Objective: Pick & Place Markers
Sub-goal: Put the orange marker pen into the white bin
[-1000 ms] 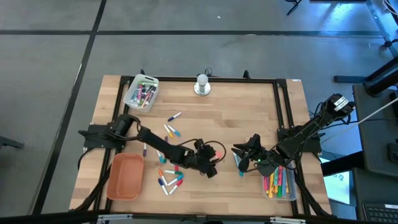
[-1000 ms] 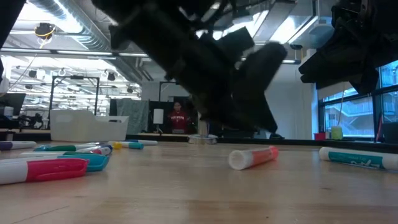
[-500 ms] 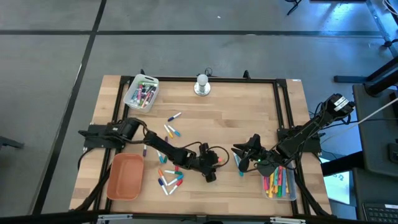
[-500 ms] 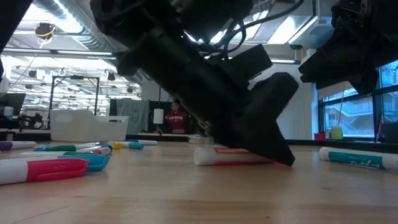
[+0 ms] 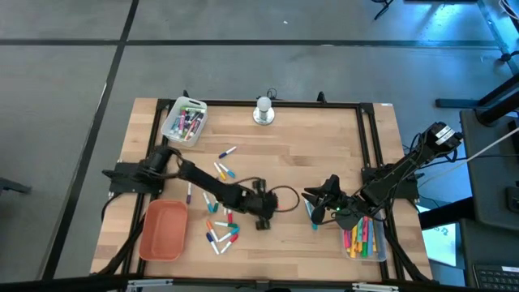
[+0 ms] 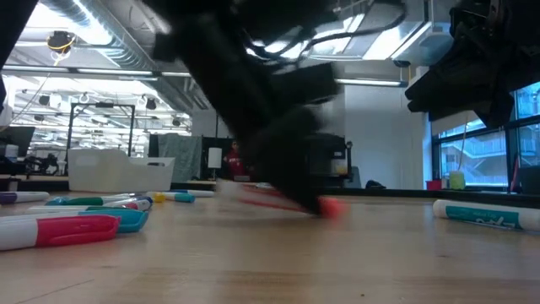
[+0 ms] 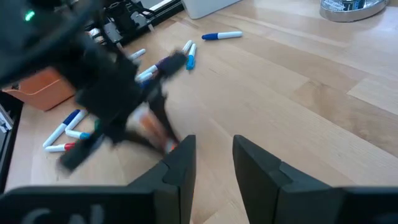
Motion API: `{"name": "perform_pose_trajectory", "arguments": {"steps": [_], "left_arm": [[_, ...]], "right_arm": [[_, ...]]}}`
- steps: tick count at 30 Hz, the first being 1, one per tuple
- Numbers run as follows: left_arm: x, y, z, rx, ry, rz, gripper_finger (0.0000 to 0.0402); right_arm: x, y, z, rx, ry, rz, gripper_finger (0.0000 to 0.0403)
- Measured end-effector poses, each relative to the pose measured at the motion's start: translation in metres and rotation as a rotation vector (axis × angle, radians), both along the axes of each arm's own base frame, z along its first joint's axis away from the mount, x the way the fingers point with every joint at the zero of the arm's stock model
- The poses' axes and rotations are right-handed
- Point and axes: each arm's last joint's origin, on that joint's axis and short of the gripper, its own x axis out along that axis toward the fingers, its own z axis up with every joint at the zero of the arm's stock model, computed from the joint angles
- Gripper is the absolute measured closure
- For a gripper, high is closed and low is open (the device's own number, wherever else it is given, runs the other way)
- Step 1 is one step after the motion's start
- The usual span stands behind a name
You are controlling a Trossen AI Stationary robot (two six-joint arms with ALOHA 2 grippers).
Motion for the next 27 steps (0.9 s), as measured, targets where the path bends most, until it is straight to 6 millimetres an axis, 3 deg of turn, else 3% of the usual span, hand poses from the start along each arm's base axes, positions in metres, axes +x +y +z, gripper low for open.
{"name": "perform_pose_trajectory", "arguments": {"steps": [4,7,13,22,27], "left_arm": [[-0.022,0.019,0.030,0.124,0.131,0.028,0.0331],[-0.040,0.039,0.063,0.235,0.159,0.108,0.0326],[-0.092,0.101,0.096,0.366,0.179,0.339,0.0338],[-0.204,0.213,0.094,0.475,0.249,0.742,0.0335],[-0.247,0.258,0.088,0.380,0.152,0.931,0.0332]], "right_arm": [[0.000,0.000,0.000,-0.001,0.001,0.000,0.0296],[0.000,0.000,0.000,0.001,0.006,0.005,0.0296],[0.000,0.000,0.000,0.001,0.006,0.006,0.0296],[0.000,0.000,0.000,-0.001,0.009,0.005,0.0296],[0.000,0.000,0.000,-0.006,0.005,-0.001,0.0296]]}}
